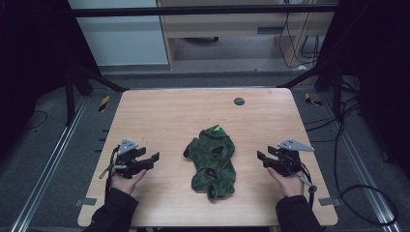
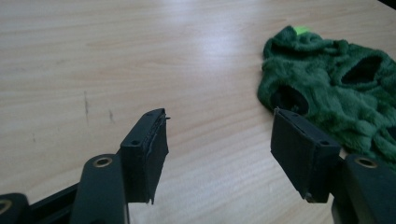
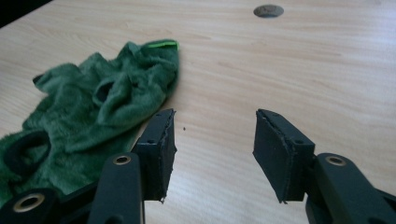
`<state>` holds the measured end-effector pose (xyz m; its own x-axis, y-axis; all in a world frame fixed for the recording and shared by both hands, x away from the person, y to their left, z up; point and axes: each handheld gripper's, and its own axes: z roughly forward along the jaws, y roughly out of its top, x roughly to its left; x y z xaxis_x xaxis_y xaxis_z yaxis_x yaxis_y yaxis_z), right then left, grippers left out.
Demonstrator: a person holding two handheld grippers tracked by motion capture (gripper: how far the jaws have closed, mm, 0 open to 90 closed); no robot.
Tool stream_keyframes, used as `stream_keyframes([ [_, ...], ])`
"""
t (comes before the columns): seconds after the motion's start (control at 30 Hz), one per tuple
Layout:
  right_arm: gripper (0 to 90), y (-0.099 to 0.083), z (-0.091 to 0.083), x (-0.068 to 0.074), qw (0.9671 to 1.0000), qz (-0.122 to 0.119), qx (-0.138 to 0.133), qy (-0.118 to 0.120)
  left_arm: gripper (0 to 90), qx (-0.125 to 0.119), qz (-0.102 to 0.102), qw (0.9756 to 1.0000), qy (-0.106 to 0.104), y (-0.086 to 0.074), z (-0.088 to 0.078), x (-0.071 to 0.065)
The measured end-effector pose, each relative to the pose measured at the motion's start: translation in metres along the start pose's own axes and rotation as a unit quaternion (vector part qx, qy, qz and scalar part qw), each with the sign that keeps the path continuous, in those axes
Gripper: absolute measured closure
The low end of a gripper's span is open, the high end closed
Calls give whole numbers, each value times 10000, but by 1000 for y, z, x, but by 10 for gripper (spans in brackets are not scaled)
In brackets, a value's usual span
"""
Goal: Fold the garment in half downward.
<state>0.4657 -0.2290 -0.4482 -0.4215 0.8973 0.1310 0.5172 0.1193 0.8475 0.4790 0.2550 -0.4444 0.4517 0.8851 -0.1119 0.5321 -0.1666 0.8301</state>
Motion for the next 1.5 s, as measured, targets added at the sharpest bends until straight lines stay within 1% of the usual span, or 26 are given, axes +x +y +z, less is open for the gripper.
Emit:
stream_keyframes([
  [0.03,488,5,1,1,10000,0,-3,29,364,-57,-14,10000,1,6,2,1],
  [0.07,488,5,1,1,10000,0,-3,29,368,-57,-14,10000,1,6,2,1],
  [0.13,491,9,3,2,10000,-26,-22,54,370,-88,-43,9999,-43,12,4,3],
  [0.23,495,16,6,5,9999,-78,7,90,377,-100,-102,9999,-95,21,9,5],
  [0.3,493,23,11,7,9998,-170,24,103,384,-73,-85,9999,-100,26,13,7],
  [0.33,493,23,11,7,9998,-170,24,103,384,-62,-95,9999,-89,28,16,7],
  [0.4,491,30,15,9,9997,-178,31,136,388,-81,-112,9998,-105,32,19,8],
  [0.5,491,33,18,10,9997,-204,21,127,388,-56,-60,9999,-100,38,25,6],
  [0.57,491,38,23,11,9997,-167,45,157,388,-65,-29,9999,-121,44,31,3],
  [0.7,491,44,29,13,9996,-228,31,161,390,-76,26,9999,-138,49,37,-1],
  [0.77,486,51,36,15,9995,-259,49,192,396,-44,67,9999,-149,52,42,-4],
  [0.8,484,52,37,16,9995,-219,73,223,396,-60,113,9997,-216,55,47,-7],
  [0.87,484,55,42,17,9993,-194,103,316,400,-39,152,9995,-256,56,52,-11],
  [0.9,484,56,44,17,9991,-229,120,321,398,3,195,9995,-265,58,56,-13],
  [0.93,484,56,44,17,9991,-229,120,321,400,3,195,9995,-265,58,56,-13],
  [0.97,485,57,49,18,9990,-274,164,299,402,13,207,9994,-261,59,58,-15],
  [1.03,486,58,53,19,9990,-290,179,298,405,52,267,9992,-291,62,65,-18],
  [1.17,492,59,57,19,9988,-343,209,287,414,34,253,9990,-366,64,70,-20],
  [1.27,499,61,61,19,9989,-315,196,277,415,154,316,9986,-396,65,78,-22],
  [1.33,504,61,65,18,9990,-286,176,289,414,183,270,9985,-436,66,83,-23],
  [1.37,509,60,69,17,9990,-281,190,281,415,258,286,9982,-457,66,90,-25],
  [1.4,509,60,69,17,9990,-281,190,281,415,258,286,9982,-457,66,90,-25],
  [1.43,510,59,74,17,9990,-281,229,263,416,307,333,9981,-426,66,97,-27],
  [1.47,510,59,74,17,9990,-281,229,263,417,307,333,9981,-426,66,97,-27],
  [1.5,508,57,80,16,9988,-291,285,269,420,333,353,9978,-455,66,103,-30],
])
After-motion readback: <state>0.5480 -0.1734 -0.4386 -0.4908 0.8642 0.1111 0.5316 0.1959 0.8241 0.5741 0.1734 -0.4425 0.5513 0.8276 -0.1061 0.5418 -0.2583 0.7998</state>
